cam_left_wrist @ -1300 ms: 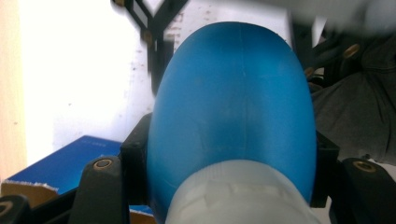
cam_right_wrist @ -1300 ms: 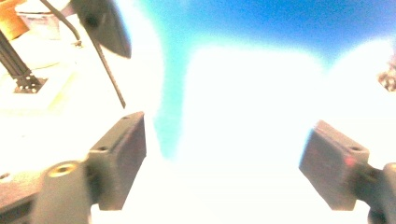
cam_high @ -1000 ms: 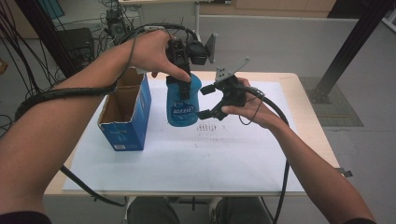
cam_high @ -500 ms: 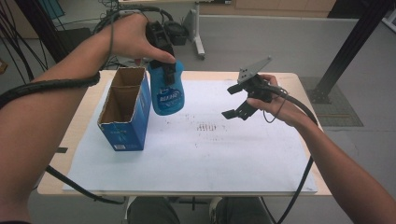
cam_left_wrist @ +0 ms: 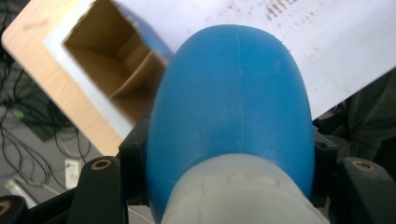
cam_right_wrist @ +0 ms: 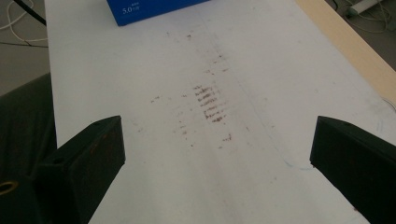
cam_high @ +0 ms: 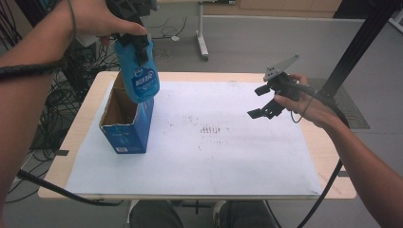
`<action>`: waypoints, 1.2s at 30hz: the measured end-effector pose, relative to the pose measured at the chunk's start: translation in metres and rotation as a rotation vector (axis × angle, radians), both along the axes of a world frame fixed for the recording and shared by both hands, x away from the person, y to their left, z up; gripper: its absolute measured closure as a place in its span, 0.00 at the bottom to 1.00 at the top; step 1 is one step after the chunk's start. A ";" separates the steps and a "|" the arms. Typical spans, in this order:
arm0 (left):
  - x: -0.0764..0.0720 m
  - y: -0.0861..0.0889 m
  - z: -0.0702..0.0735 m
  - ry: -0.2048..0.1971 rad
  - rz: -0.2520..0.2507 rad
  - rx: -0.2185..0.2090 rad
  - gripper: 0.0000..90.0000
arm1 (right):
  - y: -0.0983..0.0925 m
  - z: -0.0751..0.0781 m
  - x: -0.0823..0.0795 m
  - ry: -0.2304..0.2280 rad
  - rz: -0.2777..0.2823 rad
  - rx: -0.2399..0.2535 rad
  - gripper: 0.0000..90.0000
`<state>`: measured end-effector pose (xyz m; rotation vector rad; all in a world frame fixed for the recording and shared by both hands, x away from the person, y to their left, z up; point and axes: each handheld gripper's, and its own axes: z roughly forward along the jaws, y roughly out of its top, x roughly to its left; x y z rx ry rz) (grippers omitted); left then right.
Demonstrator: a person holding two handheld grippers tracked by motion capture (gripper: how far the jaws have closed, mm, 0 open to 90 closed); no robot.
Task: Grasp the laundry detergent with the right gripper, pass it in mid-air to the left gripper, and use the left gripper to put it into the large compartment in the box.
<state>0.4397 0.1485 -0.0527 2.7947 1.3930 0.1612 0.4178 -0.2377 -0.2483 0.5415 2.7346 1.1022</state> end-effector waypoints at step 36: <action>0.017 0.071 0.016 -0.036 0.617 -0.076 0.42 | -0.010 0.008 -0.010 -0.010 0.005 -0.033 0.04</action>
